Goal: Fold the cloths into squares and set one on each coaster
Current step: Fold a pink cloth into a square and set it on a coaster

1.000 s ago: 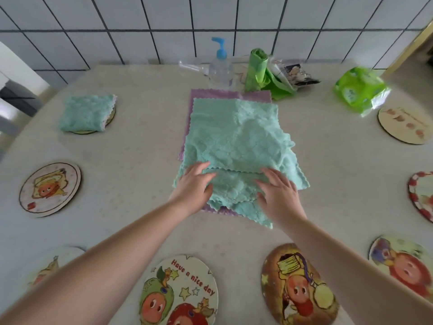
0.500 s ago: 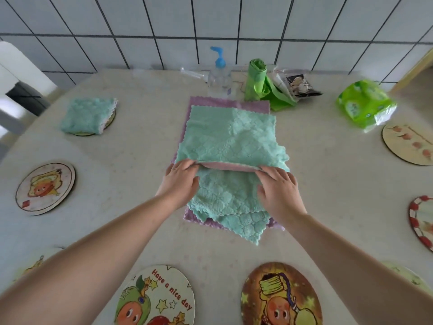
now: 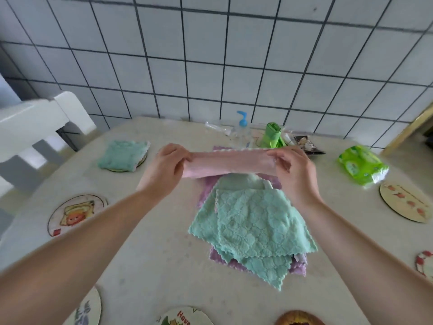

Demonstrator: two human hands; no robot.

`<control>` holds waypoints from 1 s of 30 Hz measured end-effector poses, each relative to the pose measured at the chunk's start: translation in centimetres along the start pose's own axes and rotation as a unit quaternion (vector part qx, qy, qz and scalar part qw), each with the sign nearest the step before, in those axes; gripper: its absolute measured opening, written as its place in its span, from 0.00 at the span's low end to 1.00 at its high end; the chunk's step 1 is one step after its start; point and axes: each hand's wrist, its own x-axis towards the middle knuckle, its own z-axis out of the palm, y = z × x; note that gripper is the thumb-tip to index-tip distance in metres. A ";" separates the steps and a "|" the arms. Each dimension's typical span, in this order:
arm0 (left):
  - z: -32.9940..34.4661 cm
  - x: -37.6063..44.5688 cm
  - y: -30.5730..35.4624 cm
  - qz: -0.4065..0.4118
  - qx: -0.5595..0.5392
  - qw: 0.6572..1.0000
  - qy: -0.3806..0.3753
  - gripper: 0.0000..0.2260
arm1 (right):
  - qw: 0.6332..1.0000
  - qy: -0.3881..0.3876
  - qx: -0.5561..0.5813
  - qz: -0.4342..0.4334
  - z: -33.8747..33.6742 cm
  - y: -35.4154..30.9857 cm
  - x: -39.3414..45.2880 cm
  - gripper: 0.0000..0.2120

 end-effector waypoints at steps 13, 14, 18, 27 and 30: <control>-13.3 -4.3 -9.7 -0.197 -0.041 0.979 0.011 0.06 | 0.988 0.001 0.046 0.149 8.7 -10.8 -2.0 0.02; -13.6 -4.6 -10.3 -0.216 -0.065 0.974 0.004 0.07 | 0.985 -0.002 0.052 0.164 9.6 -11.3 -2.2 0.02; -15.9 -5.0 -11.5 -0.257 -0.165 0.952 0.011 0.04 | 0.976 0.011 0.100 0.192 11.5 -13.9 -2.4 0.04; -20.9 -11.0 -12.0 -0.176 -0.150 0.973 0.029 0.06 | 0.979 -0.002 0.151 0.139 12.1 -16.1 -7.4 0.03; -19.3 -15.7 -12.4 -0.206 -0.168 0.964 0.004 0.05 | 0.974 -0.034 0.145 0.172 13.5 -15.0 -11.6 0.04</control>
